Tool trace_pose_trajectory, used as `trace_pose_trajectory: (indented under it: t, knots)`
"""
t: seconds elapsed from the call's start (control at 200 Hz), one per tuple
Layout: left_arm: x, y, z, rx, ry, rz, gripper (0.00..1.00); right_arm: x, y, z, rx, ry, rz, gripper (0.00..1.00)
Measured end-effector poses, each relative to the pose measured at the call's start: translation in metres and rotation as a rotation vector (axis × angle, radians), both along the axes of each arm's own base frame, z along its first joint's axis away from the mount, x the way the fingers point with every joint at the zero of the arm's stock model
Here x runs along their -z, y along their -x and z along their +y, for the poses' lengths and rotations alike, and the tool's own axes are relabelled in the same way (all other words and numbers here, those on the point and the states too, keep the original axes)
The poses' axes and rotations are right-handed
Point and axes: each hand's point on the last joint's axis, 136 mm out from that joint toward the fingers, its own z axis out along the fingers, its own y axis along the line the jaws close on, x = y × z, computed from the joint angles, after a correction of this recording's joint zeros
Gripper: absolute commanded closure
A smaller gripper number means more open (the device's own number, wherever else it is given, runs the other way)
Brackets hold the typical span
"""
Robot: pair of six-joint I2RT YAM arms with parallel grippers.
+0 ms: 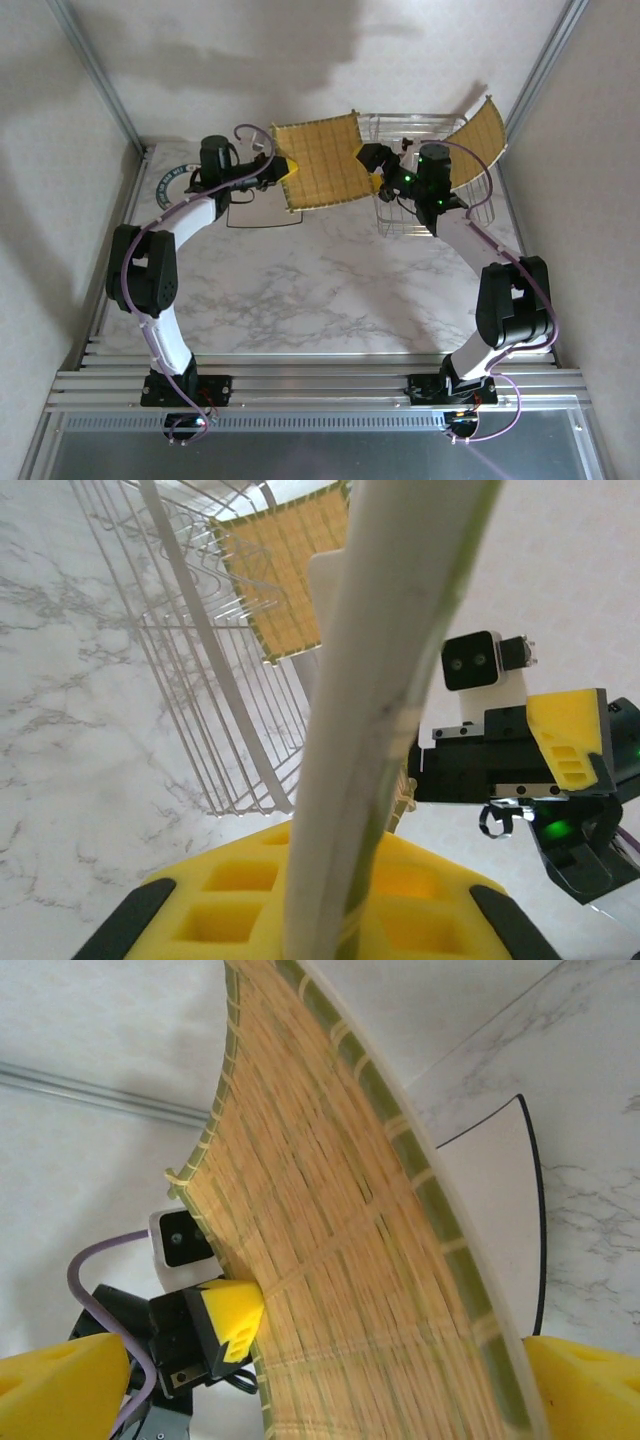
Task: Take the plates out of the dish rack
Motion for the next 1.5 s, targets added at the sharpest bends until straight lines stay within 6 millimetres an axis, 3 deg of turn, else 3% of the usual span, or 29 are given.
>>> trace_pose_trajectory:
  t: [0.295,0.661,0.811,0.991,1.136,1.332,1.502]
  knots:
    - [-0.006,-0.008,0.021,-0.109,0.001,-0.009,1.00,0.005,-0.004,-0.015,0.037,0.173,0.040,0.01]
    - [-0.027,-0.013,0.069,-0.411,-0.028,-0.057,1.00,-0.018,-0.014,-0.102,0.203,0.633,-0.002,0.01]
    - [-0.011,-0.012,0.095,-0.589,-0.007,-0.026,1.00,-0.027,-0.006,-0.129,0.226,0.779,0.009,0.01]
    - [0.034,-0.002,0.128,-0.820,0.025,0.070,1.00,-0.052,-0.012,-0.162,0.264,0.964,0.003,0.01]
    - [0.058,0.010,0.142,-0.968,0.055,0.112,1.00,-0.046,-0.016,-0.194,0.285,1.105,0.060,0.01]
    - [0.065,0.021,0.146,-1.102,0.129,0.107,1.00,-0.027,-0.010,-0.216,0.268,1.182,0.140,0.01]
    - [0.052,0.025,0.144,-1.181,0.210,0.067,1.00,-0.016,-0.007,-0.217,0.248,1.193,0.163,0.01]
